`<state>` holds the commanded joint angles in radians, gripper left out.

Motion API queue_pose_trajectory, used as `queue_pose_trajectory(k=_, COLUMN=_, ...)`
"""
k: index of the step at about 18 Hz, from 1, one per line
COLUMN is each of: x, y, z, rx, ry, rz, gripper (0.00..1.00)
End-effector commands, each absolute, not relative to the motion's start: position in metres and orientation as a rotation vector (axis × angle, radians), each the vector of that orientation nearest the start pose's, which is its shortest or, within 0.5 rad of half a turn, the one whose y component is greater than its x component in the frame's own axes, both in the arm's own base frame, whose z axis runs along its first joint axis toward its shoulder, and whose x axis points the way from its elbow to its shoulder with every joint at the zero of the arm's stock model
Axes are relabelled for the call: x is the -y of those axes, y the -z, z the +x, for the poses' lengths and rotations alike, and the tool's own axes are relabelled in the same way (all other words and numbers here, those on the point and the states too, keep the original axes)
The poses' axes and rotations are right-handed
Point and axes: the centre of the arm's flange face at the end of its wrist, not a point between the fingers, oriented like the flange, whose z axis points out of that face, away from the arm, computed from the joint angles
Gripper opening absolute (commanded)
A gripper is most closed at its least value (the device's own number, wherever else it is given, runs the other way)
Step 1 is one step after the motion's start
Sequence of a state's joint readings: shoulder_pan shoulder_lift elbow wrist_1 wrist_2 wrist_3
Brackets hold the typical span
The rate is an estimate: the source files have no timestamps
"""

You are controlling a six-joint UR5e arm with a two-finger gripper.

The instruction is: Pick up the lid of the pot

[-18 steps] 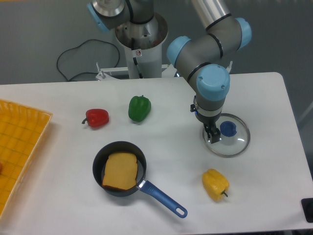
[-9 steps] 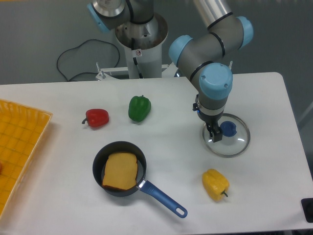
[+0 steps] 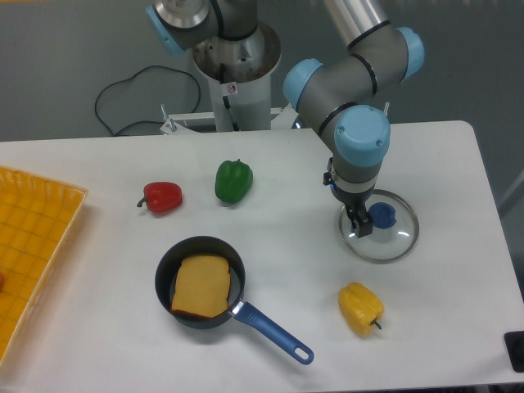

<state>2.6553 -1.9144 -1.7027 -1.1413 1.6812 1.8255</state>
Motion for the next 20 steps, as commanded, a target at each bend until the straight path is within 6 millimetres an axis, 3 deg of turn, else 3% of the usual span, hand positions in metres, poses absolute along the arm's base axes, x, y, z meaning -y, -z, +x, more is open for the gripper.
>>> queue_pose_trajectory(k=4, x=-0.359, y=-0.279, z=-0.475, rx=-1.178, ry=0.062, rz=-3.029, gripper=1.00)
queue_pose_trajectory(k=9, x=-0.342, y=-0.276, z=-0.492, rx=-1.511, ry=0.079, rz=-2.868, gripper=1.00)
queue_pose_trajectory(k=12, x=-0.336, y=-0.266, z=-0.504, rx=-1.615, ry=0.059, rz=-2.803, gripper=1.00)
queue_pose_trajectory(k=17, x=-0.339, y=-0.252, z=-0.512, rx=-1.625, ry=0.055, rz=-2.800, gripper=1.00)
queue_pose_trajectory(k=20, x=-0.330, y=-0.247, z=-0.519, rx=-1.591, ry=0.056, rz=-2.806, gripper=1.00)
